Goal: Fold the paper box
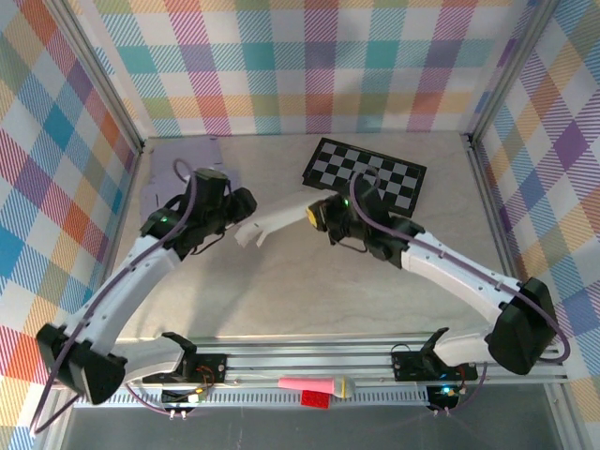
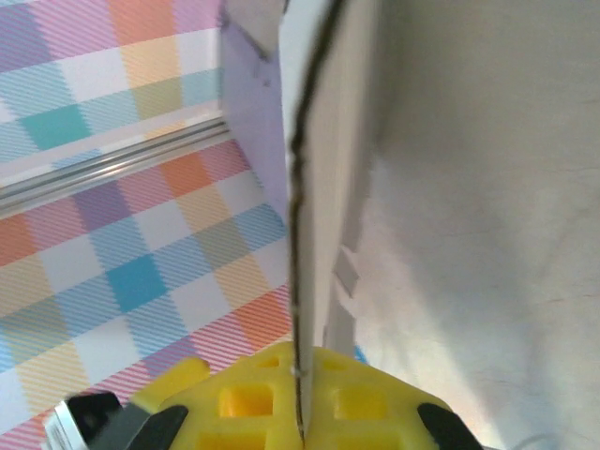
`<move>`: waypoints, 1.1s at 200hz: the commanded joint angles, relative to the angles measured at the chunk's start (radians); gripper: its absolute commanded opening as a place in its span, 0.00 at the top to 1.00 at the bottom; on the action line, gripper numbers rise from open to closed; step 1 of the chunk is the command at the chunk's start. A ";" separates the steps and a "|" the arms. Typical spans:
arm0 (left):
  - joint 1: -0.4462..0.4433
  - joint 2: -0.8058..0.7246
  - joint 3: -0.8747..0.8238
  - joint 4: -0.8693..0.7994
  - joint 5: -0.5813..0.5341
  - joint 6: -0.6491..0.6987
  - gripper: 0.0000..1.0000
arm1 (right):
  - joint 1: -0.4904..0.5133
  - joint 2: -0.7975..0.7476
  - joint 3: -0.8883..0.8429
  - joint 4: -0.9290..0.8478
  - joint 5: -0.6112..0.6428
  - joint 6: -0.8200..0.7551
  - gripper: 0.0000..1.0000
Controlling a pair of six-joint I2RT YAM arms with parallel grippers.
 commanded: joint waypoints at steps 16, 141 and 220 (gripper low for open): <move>-0.004 -0.101 0.080 -0.027 -0.097 0.189 0.39 | -0.023 0.073 0.314 -0.319 -0.024 -0.052 1.00; 0.063 0.008 0.421 -0.197 0.029 0.043 0.40 | -0.015 0.279 0.880 -1.001 0.023 0.244 1.00; 0.160 0.152 0.436 -0.285 0.292 -0.036 0.39 | -0.060 0.523 0.957 -0.899 -0.043 0.186 1.00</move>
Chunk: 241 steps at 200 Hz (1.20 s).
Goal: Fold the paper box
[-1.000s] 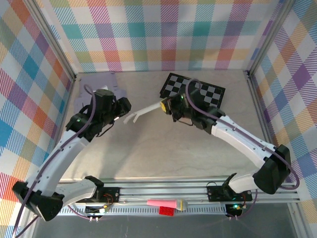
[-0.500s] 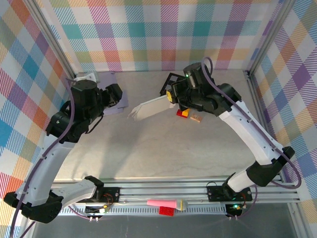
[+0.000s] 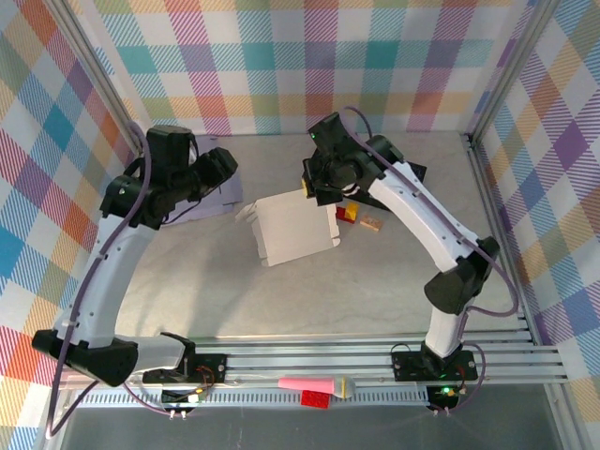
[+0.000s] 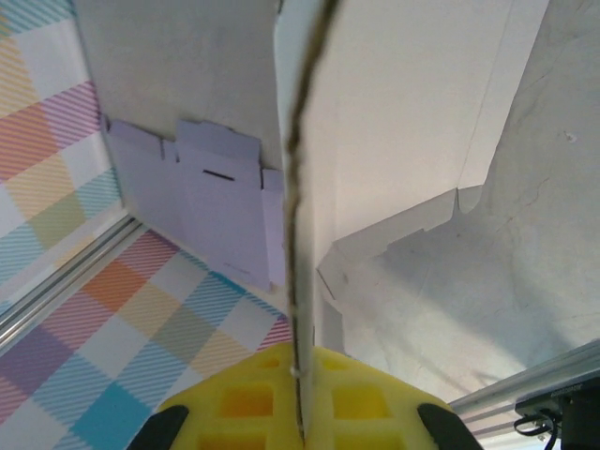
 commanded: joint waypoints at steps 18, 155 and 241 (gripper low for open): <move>0.011 0.024 -0.038 -0.008 0.132 -0.041 0.38 | -0.021 0.032 -0.091 0.193 -0.073 -0.052 1.00; 0.009 -0.160 -0.472 0.152 -0.028 0.217 0.52 | -0.084 0.056 -0.299 0.506 -0.208 -0.217 1.00; -0.086 -0.321 -0.876 0.617 -0.111 0.564 0.48 | -0.103 0.103 -0.218 0.406 -0.298 -0.265 1.00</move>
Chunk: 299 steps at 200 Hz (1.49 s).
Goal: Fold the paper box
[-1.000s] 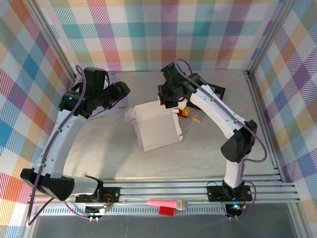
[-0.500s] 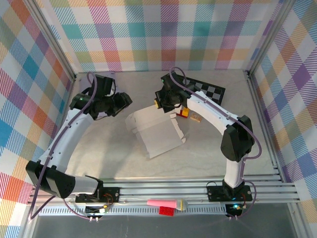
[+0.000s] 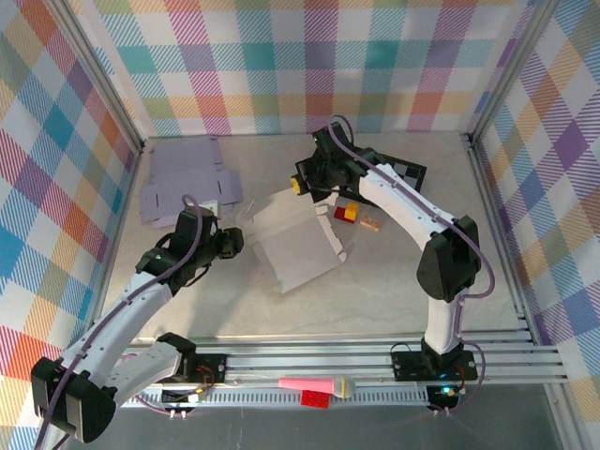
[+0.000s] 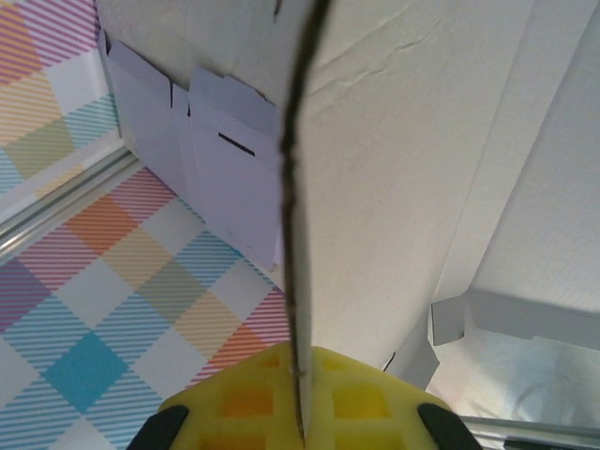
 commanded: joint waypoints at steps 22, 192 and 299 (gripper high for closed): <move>-0.012 0.045 -0.034 0.238 -0.016 0.204 0.47 | -0.016 0.046 0.061 -0.074 -0.085 -0.057 1.00; -0.035 0.147 0.039 0.264 0.096 0.289 1.00 | -0.030 -0.099 -0.115 0.123 -0.006 -0.107 0.72; -0.038 0.173 0.068 0.261 0.115 0.259 1.00 | 0.004 -0.097 -0.119 0.171 0.050 -0.105 0.72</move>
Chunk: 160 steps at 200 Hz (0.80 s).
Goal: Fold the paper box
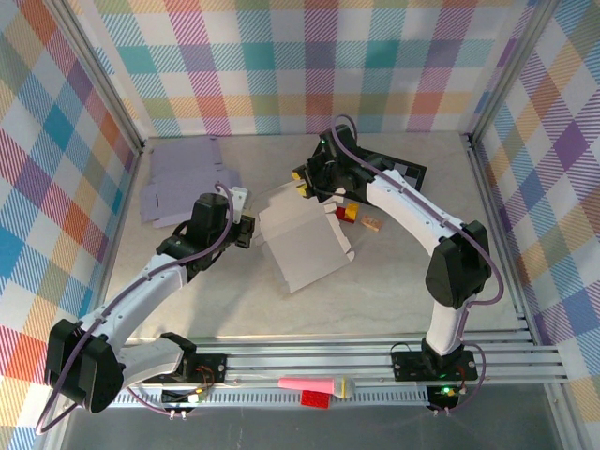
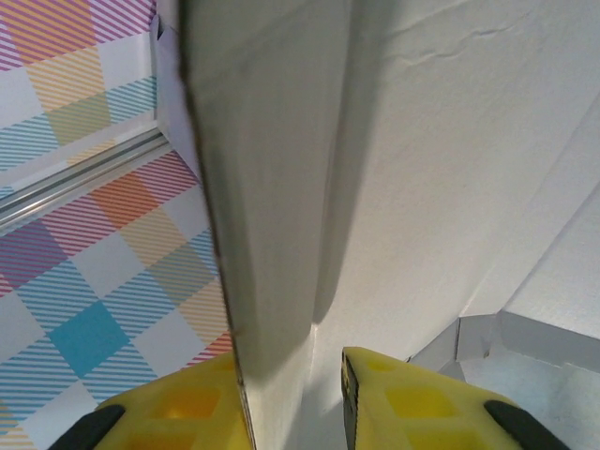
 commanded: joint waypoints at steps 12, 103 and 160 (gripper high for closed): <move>-0.008 -0.001 0.035 0.004 0.018 -0.022 1.00 | 0.018 -0.022 0.001 0.033 0.035 -0.008 0.75; -0.010 -0.006 0.044 -0.006 0.030 -0.031 1.00 | 0.027 -0.017 -0.006 0.060 0.073 -0.013 0.89; -0.010 -0.027 0.055 -0.022 0.033 -0.062 0.96 | 0.030 -0.038 -0.065 0.115 0.098 0.012 1.00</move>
